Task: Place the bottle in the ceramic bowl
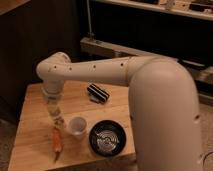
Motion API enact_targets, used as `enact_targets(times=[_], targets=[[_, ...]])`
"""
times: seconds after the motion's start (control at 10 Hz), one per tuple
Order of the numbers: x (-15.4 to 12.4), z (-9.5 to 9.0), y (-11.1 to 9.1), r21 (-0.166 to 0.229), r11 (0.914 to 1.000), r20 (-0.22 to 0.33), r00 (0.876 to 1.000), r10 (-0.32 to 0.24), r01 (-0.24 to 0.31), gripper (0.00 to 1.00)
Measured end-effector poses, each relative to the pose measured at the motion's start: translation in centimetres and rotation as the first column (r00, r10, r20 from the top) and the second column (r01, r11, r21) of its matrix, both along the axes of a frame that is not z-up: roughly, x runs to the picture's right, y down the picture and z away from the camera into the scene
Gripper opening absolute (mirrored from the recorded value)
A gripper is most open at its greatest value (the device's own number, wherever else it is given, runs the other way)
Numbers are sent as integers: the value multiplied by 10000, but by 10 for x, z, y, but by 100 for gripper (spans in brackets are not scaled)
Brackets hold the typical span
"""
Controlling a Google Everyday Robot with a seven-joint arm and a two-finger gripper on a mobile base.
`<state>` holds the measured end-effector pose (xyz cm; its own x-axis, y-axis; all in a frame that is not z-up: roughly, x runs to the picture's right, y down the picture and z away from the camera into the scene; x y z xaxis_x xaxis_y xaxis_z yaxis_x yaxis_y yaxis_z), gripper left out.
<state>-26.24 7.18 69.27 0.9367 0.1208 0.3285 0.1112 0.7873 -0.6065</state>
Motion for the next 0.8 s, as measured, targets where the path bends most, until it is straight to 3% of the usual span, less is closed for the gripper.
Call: enact_targets(times=[0.2,0.3,0.5,0.6,0.7,0.8], targets=[[14,-20,-25,763,9960,-327,9983,486,-460,0],[22,-39,-41,1186,9902,-480,9957,797,-736,0],[44,-75,-73,2187,9680,-801,9864,1437,-1233,0],[63,-99,-92,2891,9441,-1055,9749,1960,-1585,0],[84,-119,-107,3568,9148,-1354,9584,2512,-1893,0],[104,-132,-116,4056,8895,-1627,9410,2966,-2103,0]])
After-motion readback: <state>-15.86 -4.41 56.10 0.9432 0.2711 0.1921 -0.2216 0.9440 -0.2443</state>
